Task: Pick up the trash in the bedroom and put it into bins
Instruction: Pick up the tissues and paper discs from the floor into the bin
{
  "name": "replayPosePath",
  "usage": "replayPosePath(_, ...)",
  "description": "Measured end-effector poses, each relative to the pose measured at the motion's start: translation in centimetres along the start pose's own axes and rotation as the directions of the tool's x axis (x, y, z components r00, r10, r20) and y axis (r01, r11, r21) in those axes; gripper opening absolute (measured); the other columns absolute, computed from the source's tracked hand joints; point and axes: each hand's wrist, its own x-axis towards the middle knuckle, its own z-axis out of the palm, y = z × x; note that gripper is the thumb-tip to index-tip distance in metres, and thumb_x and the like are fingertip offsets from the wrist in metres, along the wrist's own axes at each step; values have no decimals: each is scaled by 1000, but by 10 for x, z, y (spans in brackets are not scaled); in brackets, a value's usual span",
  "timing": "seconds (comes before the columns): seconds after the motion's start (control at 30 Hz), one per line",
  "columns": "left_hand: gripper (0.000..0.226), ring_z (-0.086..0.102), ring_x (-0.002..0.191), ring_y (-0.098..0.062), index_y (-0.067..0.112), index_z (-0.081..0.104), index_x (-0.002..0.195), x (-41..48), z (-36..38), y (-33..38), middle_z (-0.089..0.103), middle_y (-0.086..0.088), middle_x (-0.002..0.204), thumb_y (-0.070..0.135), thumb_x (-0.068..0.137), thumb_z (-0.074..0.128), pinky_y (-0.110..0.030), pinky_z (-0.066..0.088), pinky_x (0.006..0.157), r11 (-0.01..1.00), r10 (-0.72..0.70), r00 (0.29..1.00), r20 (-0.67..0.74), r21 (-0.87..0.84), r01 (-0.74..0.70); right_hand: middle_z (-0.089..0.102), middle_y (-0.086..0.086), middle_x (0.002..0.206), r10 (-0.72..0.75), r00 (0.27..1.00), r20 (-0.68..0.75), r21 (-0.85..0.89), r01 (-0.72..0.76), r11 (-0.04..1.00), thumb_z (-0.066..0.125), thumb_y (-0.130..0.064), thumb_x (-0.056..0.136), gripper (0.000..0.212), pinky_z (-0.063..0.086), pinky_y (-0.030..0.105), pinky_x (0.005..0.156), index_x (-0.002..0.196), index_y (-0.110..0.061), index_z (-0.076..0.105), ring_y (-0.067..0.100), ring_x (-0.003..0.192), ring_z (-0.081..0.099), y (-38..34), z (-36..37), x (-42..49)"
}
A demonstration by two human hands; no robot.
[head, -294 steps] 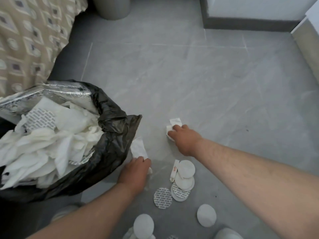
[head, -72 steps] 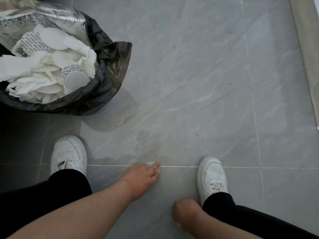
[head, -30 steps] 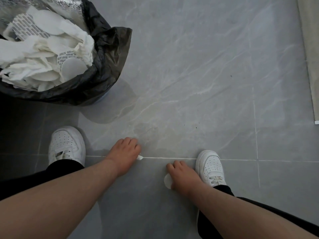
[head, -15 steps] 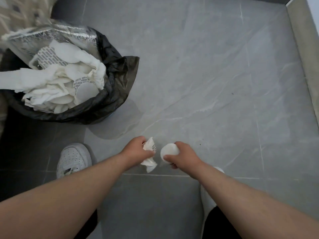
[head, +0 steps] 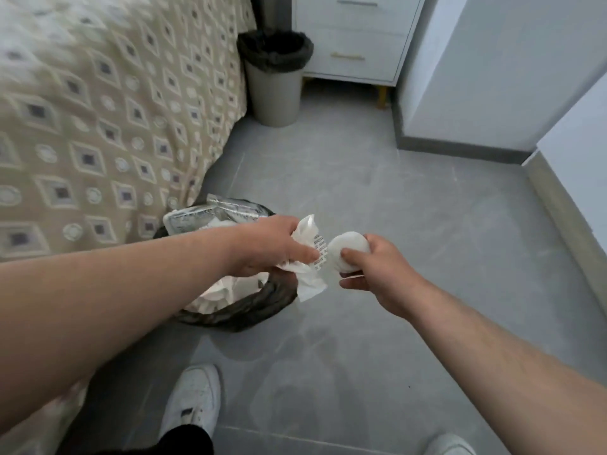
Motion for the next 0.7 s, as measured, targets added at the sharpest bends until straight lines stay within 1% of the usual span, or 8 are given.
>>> replayPosePath(0.1,5,65,74,-19,10,61,91,-20,-51,-16,67,-9,84,9,87,64,-29,53,60,1000,5,982,-188,27,0,59,11,102,-49,998,33,-50,51,997,58,-6,89,20,60,31,59,108,-11,55,19,67,63,-23,38,9)
replayPosePath(0.23,7,68,84,-25,12,60,96,-34,-100,-58,69,-15,96,10,88,61,-30,55,61,998,-50,893,-447,-2,55,60,5,92,-96,992,84,-163,108,981,62,-5,85,14,59,38,64,88,-18,55,18,62,63,-32,89,30)
replayPosePath(0.33,20,68,83,-20,20,59,105,-31,-110,-87,69,-6,97,12,86,60,-28,56,61,996,-84,851,-519,-40,74,59,4,99,-141,984,110,-231,164,959,66,-5,83,24,58,30,55,96,-21,54,17,71,61,-32,118,47)
replayPosePath(0.43,45,62,95,-15,25,50,117,-19,-108,-106,64,5,105,24,75,67,-32,52,80,998,-55,818,-573,-28,48,64,6,101,-197,969,147,-323,236,917,64,-7,82,29,54,28,52,104,-21,52,17,74,60,-29,133,59)
replayPosePath(0.47,47,60,98,-14,24,47,117,-15,-106,-109,61,5,108,24,75,68,-30,49,80,999,-29,816,-578,-4,32,65,4,97,-211,964,163,-361,258,896,64,-7,82,28,54,29,54,103,-22,53,17,72,60,-28,136,62)
replayPosePath(0.53,50,56,106,-13,24,44,121,-9,-99,-113,57,5,115,23,77,67,-25,45,80,995,46,817,-575,95,11,65,-4,88,-211,956,206,-437,283,854,62,-8,83,27,56,36,64,101,-25,52,16,72,61,-26,140,66)
replayPosePath(0.63,74,33,135,-15,22,25,145,-2,-95,-127,35,6,145,33,82,62,-28,30,108,918,206,824,-528,396,25,59,-14,87,-184,949,256,-519,295,802,59,-10,86,30,56,41,82,111,-26,55,13,80,60,-21,144,70)
replayPosePath(0.7,81,18,142,-17,22,18,149,-5,-99,-136,22,3,155,49,82,53,-30,16,115,811,309,799,-515,582,61,58,-15,93,-211,940,268,-591,333,734,56,-13,90,32,53,36,88,120,-22,56,13,88,58,-20,142,70)
